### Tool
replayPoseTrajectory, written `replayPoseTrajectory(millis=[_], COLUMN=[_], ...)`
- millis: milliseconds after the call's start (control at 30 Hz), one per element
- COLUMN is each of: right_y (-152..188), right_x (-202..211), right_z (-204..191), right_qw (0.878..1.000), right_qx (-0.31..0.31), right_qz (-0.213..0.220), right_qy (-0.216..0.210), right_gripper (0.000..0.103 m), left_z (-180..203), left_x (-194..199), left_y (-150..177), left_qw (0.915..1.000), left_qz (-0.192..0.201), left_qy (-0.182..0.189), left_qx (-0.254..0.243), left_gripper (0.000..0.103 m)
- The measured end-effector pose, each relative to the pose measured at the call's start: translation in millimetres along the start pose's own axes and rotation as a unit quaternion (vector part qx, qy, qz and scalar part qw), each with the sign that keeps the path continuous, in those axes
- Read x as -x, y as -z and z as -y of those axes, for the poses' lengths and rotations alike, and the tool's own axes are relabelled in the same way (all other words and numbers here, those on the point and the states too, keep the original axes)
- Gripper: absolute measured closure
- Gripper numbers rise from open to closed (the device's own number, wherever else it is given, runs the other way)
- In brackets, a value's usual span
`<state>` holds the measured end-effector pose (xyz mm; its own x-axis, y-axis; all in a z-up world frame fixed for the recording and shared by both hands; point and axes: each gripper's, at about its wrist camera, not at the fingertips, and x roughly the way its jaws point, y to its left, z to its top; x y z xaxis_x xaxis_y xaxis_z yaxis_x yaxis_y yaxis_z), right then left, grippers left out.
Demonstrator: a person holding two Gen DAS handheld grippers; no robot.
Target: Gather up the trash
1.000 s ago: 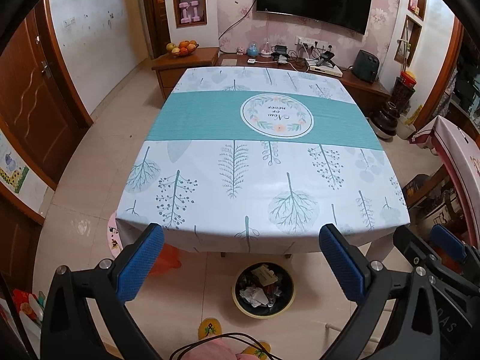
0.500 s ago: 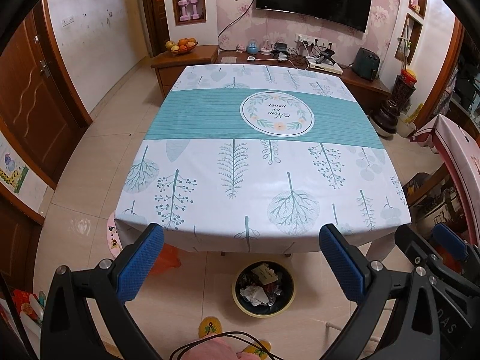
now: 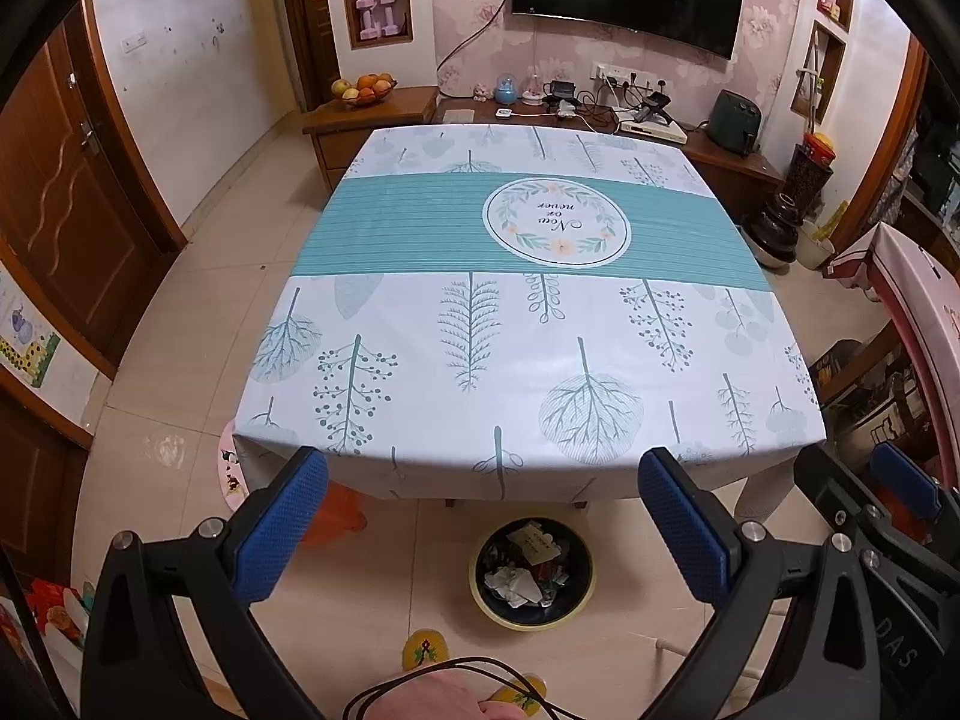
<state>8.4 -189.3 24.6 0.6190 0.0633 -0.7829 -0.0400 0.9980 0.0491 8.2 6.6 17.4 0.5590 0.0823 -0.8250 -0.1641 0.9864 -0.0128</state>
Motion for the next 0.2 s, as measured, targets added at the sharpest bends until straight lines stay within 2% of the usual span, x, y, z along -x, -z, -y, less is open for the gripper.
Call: replayPoseTrajectory(millis=[200], right_y=[-0.5], right_x=[-0.4], right_z=[0.3], right_qw=[1.0], right_qx=[0.0], right_qz=[0.0], right_qy=[0.0], right_gripper=[0.025], left_z=[-0.4], left_x=[0.2], left_y=[-0.2], left_qw=[1.0], left_qz=[0.0], left_qy=[0.001], left_qx=[0.0], left_gripper=[0.001])
